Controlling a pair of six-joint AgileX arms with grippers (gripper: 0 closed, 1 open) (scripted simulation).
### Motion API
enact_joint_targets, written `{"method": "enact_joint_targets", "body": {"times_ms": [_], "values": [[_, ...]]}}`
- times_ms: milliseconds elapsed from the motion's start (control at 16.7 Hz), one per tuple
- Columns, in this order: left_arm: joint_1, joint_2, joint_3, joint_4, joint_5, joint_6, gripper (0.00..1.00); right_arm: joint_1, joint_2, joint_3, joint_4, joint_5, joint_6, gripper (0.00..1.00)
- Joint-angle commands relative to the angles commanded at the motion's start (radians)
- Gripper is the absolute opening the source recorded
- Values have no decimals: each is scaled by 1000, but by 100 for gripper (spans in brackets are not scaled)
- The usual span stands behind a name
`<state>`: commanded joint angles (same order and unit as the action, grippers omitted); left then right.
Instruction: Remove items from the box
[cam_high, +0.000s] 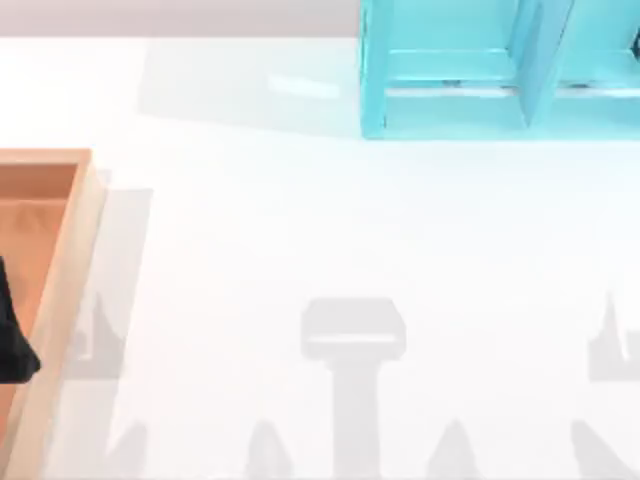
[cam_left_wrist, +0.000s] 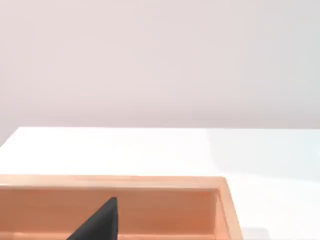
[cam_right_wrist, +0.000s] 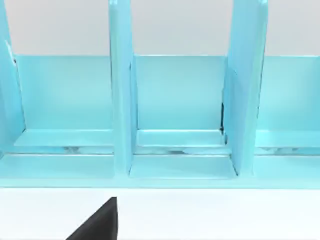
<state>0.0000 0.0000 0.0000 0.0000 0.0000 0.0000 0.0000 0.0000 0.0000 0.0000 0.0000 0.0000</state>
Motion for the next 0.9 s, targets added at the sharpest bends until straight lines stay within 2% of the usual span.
{"method": "enact_joint_targets", "body": {"times_ms": [240,420,900], "values": [[10,33,33,-33,0,11,100,0,0,0,0,0,0,100],[46,161,150,-149,-1,47,100,0,0,0,0,0,0,100],[206,838,683,-674,-4,213,100,0,0,0,0,0,0,100]]}}
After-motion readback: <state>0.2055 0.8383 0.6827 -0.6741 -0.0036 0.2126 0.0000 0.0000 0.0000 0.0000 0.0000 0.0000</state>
